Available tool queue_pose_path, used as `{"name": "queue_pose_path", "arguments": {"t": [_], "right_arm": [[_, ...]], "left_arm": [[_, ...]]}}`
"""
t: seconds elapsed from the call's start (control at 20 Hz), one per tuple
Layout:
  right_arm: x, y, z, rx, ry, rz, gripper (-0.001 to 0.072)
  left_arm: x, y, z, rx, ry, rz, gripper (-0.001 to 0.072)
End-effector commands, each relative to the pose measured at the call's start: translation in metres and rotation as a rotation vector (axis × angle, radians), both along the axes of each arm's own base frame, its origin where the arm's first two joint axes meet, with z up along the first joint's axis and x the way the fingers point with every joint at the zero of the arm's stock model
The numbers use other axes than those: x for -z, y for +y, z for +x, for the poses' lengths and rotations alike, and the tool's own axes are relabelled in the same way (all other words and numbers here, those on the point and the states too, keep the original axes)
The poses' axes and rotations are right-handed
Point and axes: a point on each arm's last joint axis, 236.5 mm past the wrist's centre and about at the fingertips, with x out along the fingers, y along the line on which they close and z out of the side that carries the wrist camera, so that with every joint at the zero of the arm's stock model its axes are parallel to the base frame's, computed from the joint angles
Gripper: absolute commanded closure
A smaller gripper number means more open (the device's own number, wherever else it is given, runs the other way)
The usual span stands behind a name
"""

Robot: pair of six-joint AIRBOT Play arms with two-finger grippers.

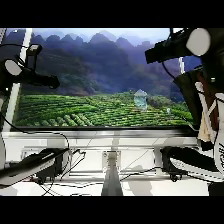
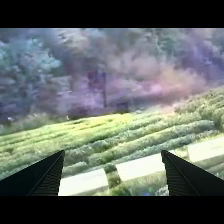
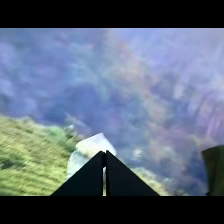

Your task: Fold the clothes and pants, and hang the long-sleeved shirts on hangers.

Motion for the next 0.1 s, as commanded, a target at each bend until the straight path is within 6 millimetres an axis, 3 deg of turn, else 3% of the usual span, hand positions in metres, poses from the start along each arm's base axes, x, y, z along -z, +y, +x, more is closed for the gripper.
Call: {"name": "queue_pose_path", "arguments": {"t": [0.0, 0.05], "right_arm": [[0.0009, 0.0049, 0.0066, -0.001, -0.033, -0.049, 0.0686], [0.0009, 0.0049, 0.0067, -0.001, -0.033, -0.049, 0.0685]], "left_arm": [[-0.0001, 0.0001, 0.0002, 0.0, 0.0, 0.0, 0.0017], [-0.0001, 0.0001, 0.0002, 0.0, 0.0, 0.0, 0.0017]]}}
